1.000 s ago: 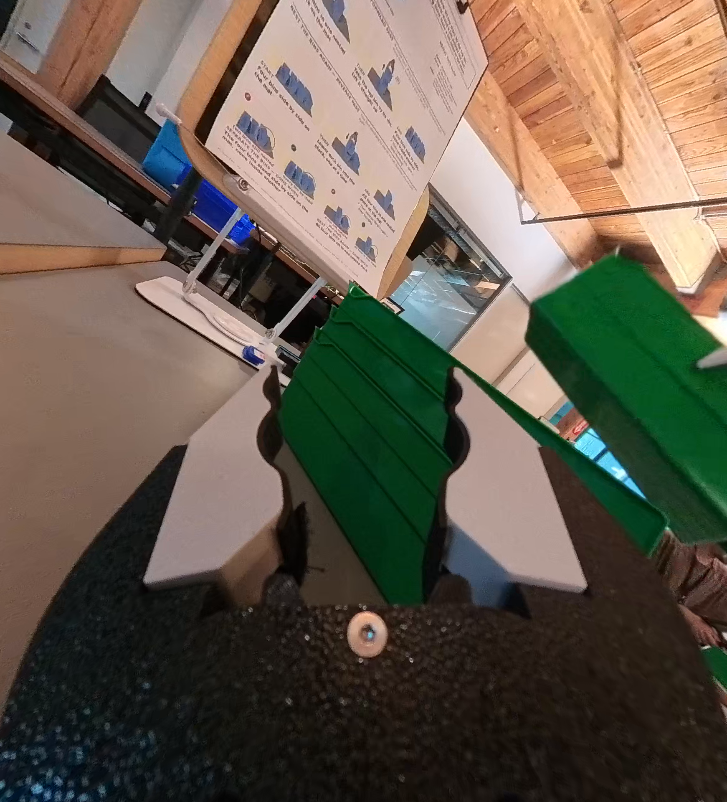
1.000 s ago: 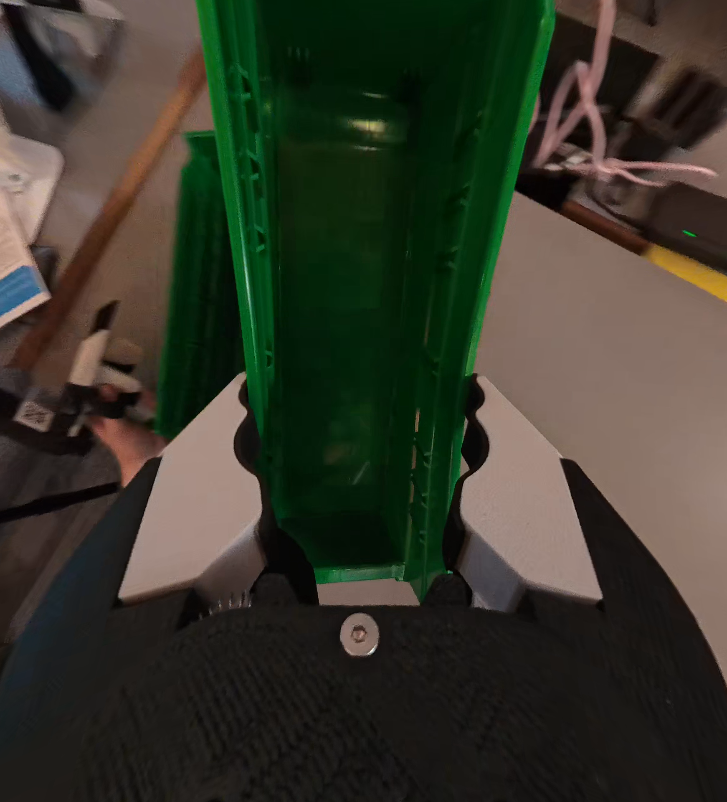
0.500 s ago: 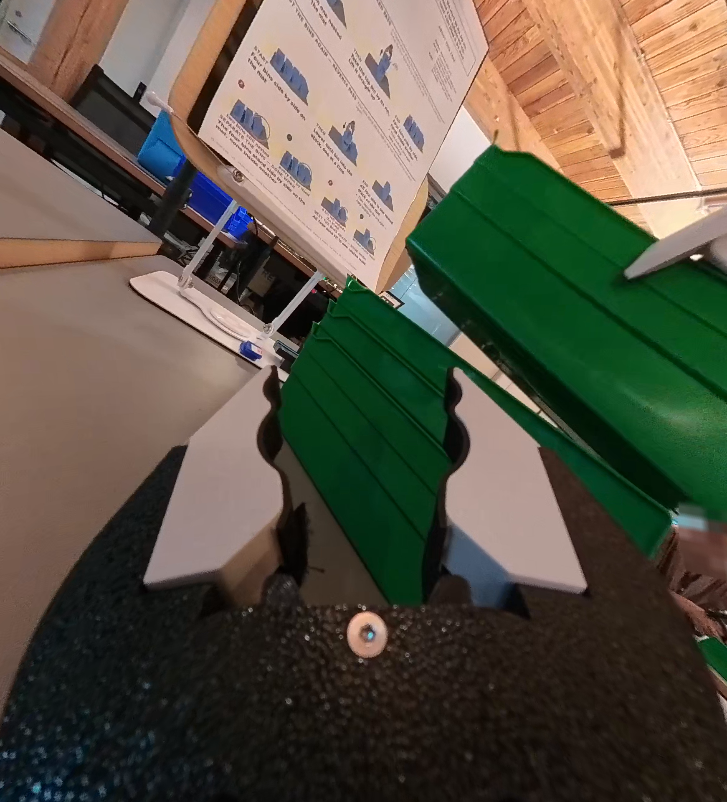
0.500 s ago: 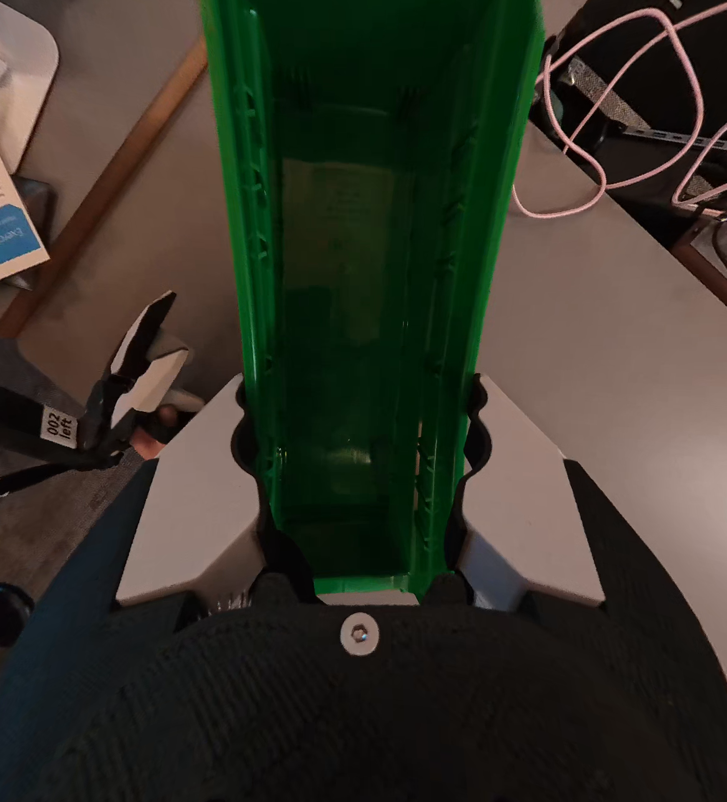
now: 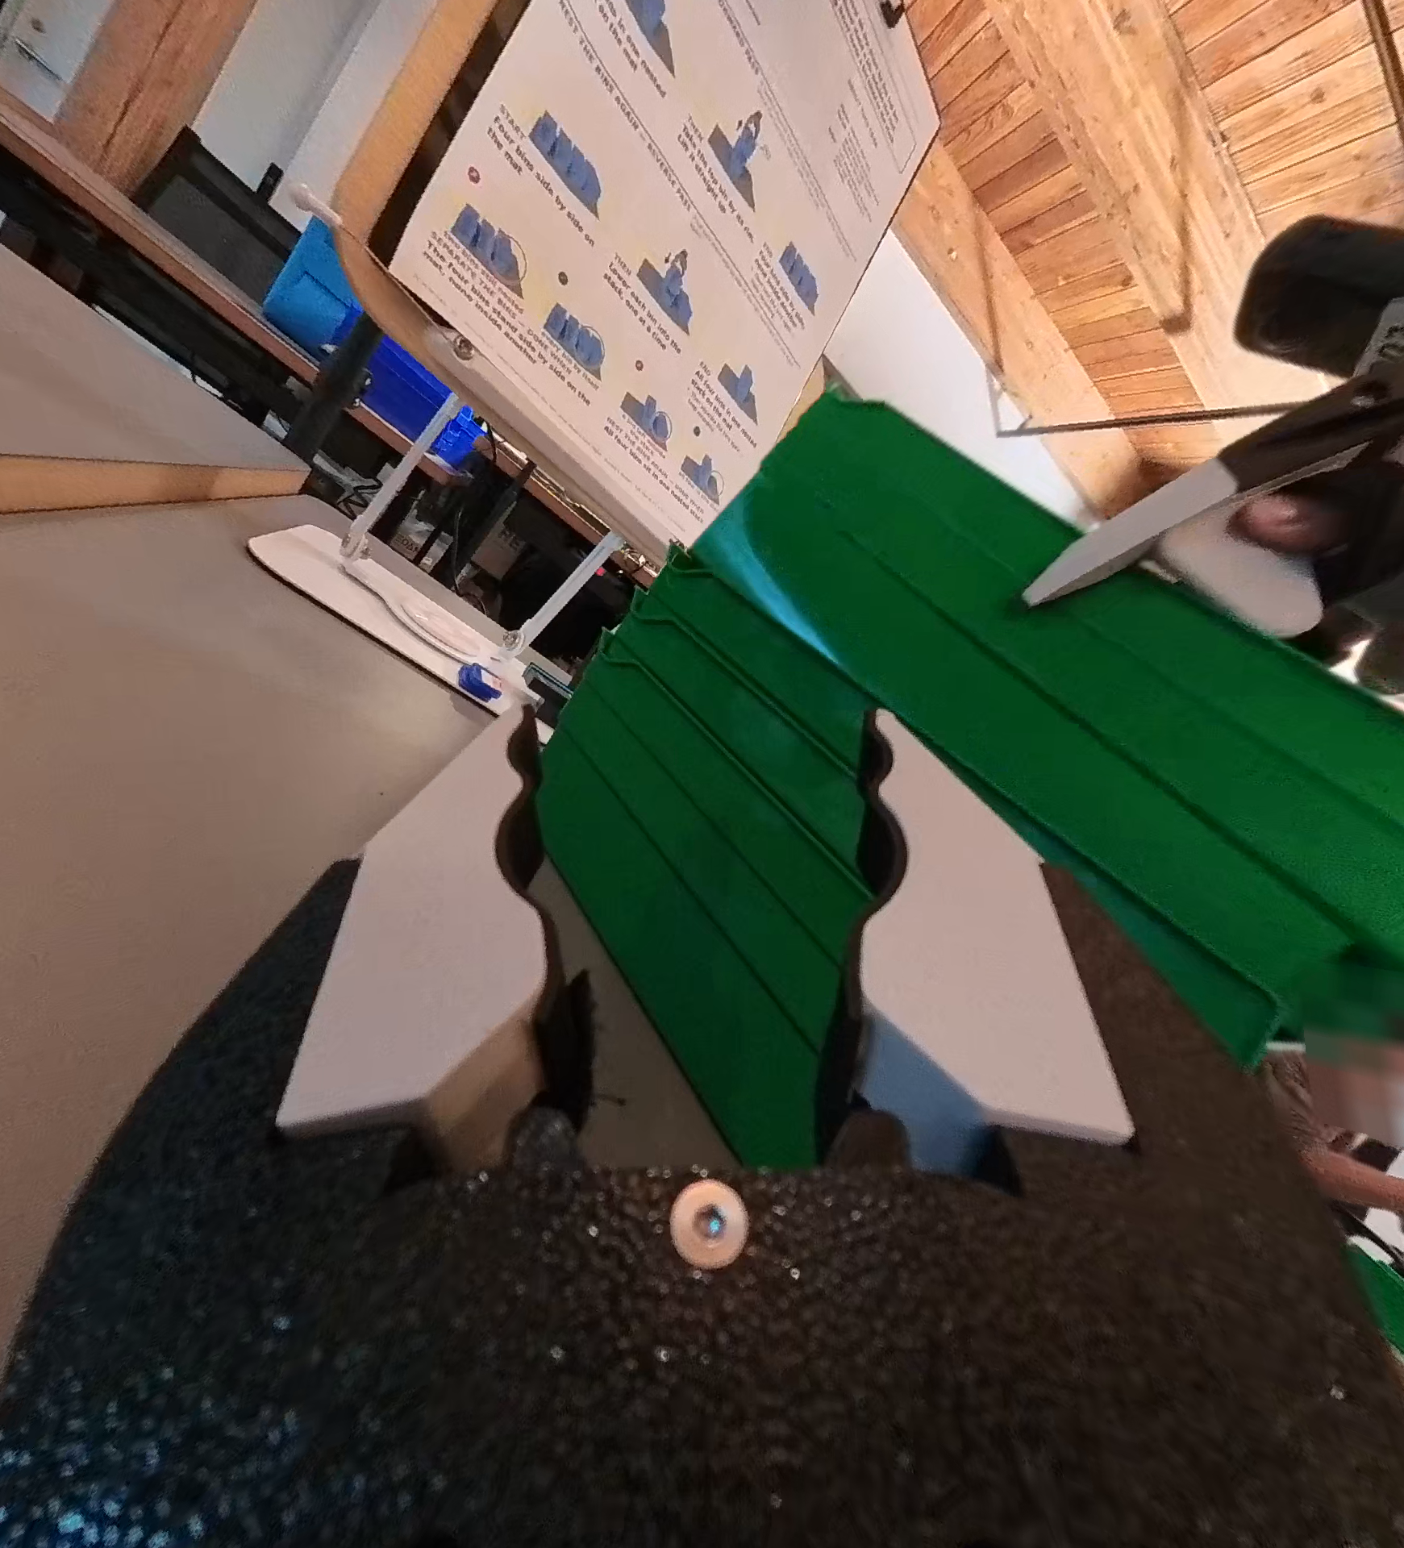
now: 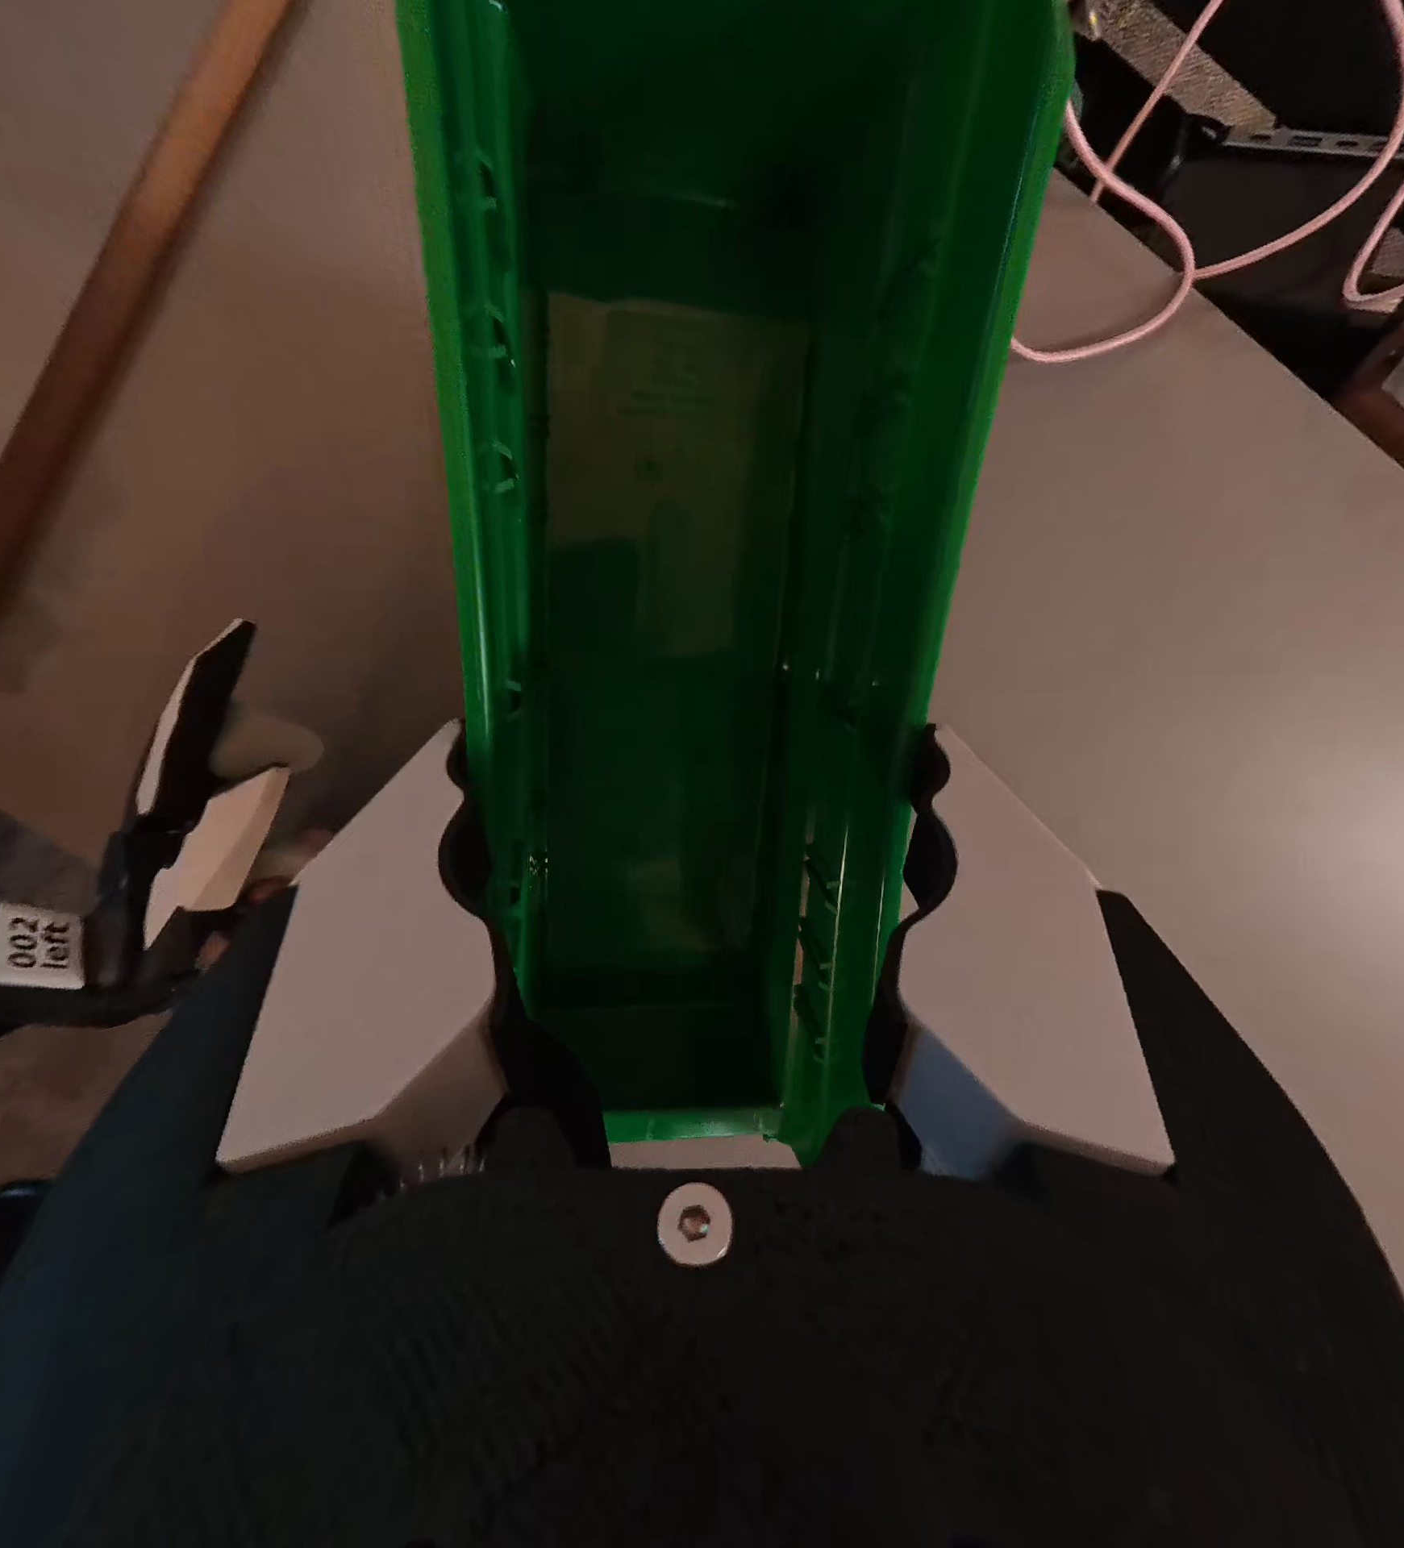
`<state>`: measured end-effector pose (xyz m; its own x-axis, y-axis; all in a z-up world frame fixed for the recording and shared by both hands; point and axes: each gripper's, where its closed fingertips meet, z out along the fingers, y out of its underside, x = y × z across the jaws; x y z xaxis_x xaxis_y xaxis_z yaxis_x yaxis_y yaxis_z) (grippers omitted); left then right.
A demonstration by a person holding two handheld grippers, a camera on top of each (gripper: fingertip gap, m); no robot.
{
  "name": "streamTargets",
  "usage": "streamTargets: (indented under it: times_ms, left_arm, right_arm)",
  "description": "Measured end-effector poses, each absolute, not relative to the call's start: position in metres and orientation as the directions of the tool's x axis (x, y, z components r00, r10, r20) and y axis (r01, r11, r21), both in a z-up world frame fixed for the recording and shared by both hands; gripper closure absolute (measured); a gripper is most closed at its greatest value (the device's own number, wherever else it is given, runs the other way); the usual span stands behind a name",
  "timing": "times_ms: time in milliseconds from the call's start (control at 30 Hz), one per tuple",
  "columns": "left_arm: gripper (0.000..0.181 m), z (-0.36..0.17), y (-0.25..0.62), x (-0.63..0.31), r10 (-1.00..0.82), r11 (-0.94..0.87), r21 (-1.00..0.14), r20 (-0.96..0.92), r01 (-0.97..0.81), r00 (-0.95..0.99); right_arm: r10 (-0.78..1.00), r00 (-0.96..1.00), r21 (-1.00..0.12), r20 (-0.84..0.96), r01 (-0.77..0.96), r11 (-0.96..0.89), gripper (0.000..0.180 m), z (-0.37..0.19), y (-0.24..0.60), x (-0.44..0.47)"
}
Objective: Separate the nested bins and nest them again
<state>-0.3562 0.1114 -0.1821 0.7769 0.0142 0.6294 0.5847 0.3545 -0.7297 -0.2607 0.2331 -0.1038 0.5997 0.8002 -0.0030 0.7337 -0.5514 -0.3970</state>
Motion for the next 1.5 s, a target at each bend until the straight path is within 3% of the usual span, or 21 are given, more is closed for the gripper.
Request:
streamTargets:
  times_ms: [233, 433, 567, 667, 767, 933, 1100, 1167, 1267, 1500]
  left_arm:
    - [0.107, -0.183, 0.113, -0.354, 0.027, 0.343, -0.746, 0.616, 0.571, 0.787]
    - [0.106, -0.182, 0.112, -0.355, 0.022, 0.349, -0.739, 0.621, 0.576, 0.783]
    - [0.106, -0.183, 0.113, -0.355, 0.022, 0.344, -0.739, 0.623, 0.579, 0.782]
    - [0.106, -0.183, 0.113, -0.355, 0.024, 0.340, -0.742, 0.621, 0.577, 0.784]
    - [0.106, -0.184, 0.113, -0.355, 0.028, 0.341, -0.743, 0.620, 0.576, 0.784]
    - [0.105, -0.184, 0.114, -0.354, 0.031, 0.338, -0.745, 0.619, 0.574, 0.785]
    - [0.105, -0.184, 0.114, -0.353, 0.030, 0.334, -0.748, 0.616, 0.573, 0.787]
    - [0.105, -0.184, 0.115, -0.354, 0.028, 0.333, -0.747, 0.618, 0.576, 0.786]
    - [0.105, -0.184, 0.114, -0.355, 0.023, 0.337, -0.741, 0.624, 0.581, 0.781]
    - [0.105, -0.185, 0.115, -0.354, 0.022, 0.332, -0.742, 0.623, 0.582, 0.782]
  right_arm:
    - [0.796, 0.582, -0.375, 0.164, 0.783, -0.495, 0.077, -0.127, 0.240, -0.262]
    - [0.786, 0.605, -0.355, 0.126, 0.767, -0.534, 0.073, -0.152, 0.241, -0.262]
    - [0.813, 0.578, -0.369, 0.069, 0.772, -0.518, 0.051, -0.153, 0.238, -0.264]
    - [0.849, 0.527, -0.480, -0.041, 0.735, -0.480, 0.027, -0.127, 0.233, -0.277]
    - [0.855, 0.517, -0.545, -0.041, 0.706, -0.453, 0.025, -0.101, 0.244, -0.271]
    - [0.855, 0.512, -0.458, -0.087, 0.741, -0.491, 0.022, -0.119, 0.239, -0.258]
    - [0.860, 0.509, -0.374, -0.024, 0.793, -0.480, 0.029, -0.152, 0.242, -0.253]
    - [0.865, 0.493, -0.393, -0.095, 0.780, -0.487, 0.059, -0.150, 0.236, -0.263]
    - [0.864, 0.492, -0.375, -0.106, 0.785, -0.493, 0.075, -0.146, 0.234, -0.265]
    - [0.859, 0.494, -0.387, -0.135, 0.771, -0.505, 0.083, -0.128, 0.235, -0.267]
